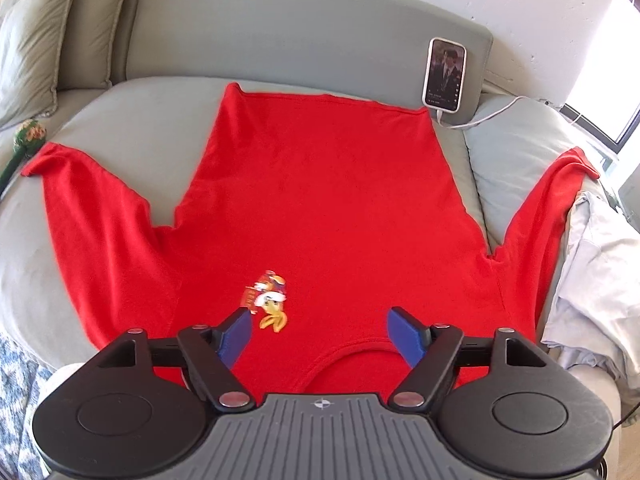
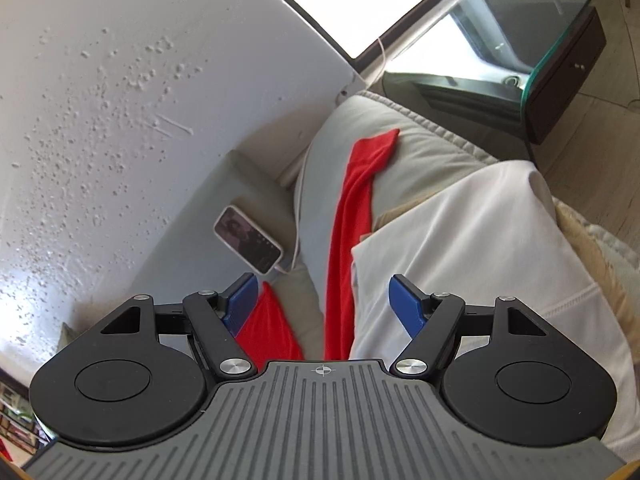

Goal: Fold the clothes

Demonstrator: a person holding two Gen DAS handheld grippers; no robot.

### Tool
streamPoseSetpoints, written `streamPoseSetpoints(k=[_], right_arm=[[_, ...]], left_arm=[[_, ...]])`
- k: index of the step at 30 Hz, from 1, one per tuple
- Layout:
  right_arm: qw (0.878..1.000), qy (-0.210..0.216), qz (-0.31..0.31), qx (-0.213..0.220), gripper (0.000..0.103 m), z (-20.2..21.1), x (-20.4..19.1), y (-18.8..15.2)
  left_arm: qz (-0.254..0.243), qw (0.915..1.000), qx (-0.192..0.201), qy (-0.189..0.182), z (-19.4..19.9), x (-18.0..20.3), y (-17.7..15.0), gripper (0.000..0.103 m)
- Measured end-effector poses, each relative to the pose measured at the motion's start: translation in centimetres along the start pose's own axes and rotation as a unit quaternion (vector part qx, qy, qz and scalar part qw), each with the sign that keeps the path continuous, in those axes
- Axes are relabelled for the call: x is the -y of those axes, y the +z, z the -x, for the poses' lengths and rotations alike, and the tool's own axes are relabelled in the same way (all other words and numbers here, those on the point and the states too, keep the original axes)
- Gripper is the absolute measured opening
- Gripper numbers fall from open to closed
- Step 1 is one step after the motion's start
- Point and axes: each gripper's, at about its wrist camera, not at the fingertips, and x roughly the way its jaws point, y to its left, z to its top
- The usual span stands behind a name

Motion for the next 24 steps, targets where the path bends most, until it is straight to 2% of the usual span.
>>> streamPoseSetpoints(k=[3,7,10,13,16,17,19,24], right_arm=[[0.999,-0.012,-0.037,0.003,0.074,-2.4,1.8,2.6],[0.996,-0.021,-0.088,0.023,0.074,-5.7,3.7,5.9],[0.994,-0.030,-0.099,0.028,0.072,-8.7,4.6,7.6],[0.992,-0.014,-0.125,0.002,0.070,-12.5,6.0,9.0],[0.989,-0.011,-0.150,-0.004,0.068,-15.7,7.4,9.8],[0.988,-0.014,-0.154,0.000,0.066,-16.6,7.7,10.0],[0.987,-0.016,-0.159,0.010,0.056,-18.0,8.4,10.4],[0.990,-0.001,-0.140,0.013,0.052,-21.3,8.7,11.4]], left_arm=[[0.003,0.9996,-0.026,-0.009,-1.1,1.3,0.3,0.075],[0.005,0.9974,-0.052,-0.048,-2.4,3.2,0.4,0.075],[-0.003,0.9963,-0.056,-0.066,-3.3,4.8,0.5,0.075],[-0.015,0.9958,-0.053,-0.073,-4.0,6.0,0.8,0.075],[-0.019,0.9953,-0.054,-0.078,-4.7,6.6,1.1,0.075],[-0.020,0.9952,-0.056,-0.078,-4.9,6.6,1.2,0.075],[-0.021,0.9950,-0.058,-0.079,-5.3,6.8,1.3,0.075],[-0.019,0.9944,-0.067,-0.079,-6.1,7.2,1.2,0.075]])
